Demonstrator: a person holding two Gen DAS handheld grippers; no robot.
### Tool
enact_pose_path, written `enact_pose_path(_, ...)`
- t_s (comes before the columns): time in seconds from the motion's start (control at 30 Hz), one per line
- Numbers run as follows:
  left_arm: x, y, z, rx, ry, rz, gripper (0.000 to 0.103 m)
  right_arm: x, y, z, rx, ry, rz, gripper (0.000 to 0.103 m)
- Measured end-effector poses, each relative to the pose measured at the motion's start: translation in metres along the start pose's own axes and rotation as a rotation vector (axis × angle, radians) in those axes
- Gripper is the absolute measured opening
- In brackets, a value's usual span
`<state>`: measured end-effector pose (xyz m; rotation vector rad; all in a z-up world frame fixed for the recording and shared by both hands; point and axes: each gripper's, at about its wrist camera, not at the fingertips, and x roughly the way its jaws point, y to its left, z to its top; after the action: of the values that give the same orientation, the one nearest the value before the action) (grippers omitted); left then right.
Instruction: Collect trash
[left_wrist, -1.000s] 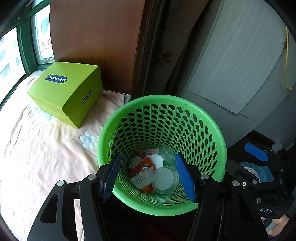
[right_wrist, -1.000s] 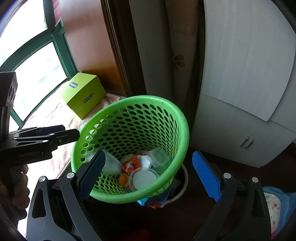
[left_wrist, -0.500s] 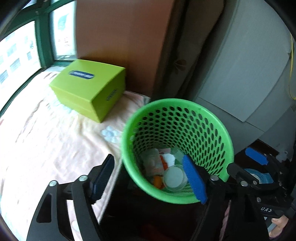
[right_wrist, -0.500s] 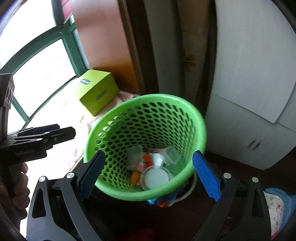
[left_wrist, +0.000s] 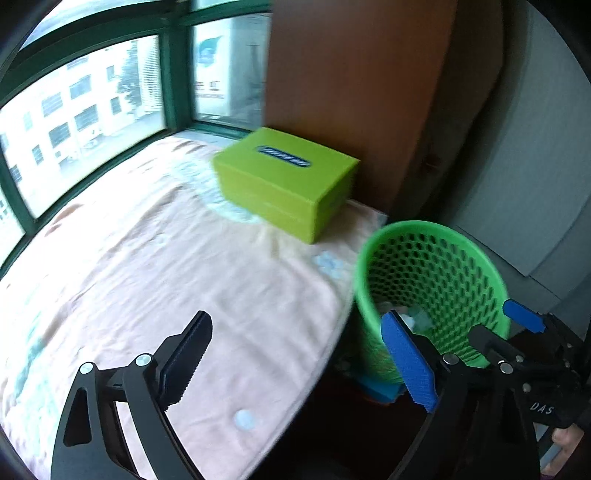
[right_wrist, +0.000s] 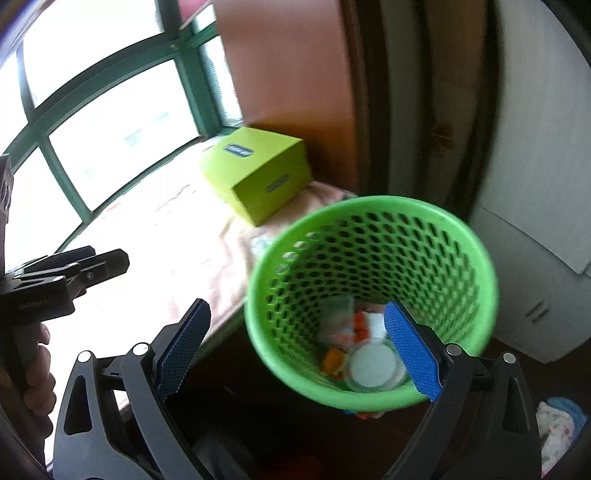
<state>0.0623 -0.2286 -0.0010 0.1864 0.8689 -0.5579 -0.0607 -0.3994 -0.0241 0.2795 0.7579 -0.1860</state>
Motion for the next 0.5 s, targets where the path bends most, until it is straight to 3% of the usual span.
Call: enact_pose_path(0.5, -0.059, 0.099, -0.028, -0.165, -0.106, 0.201, 0.093, 0.011, 0.089, 0.015, -0.122, -0.013, 0.128, 0.094)
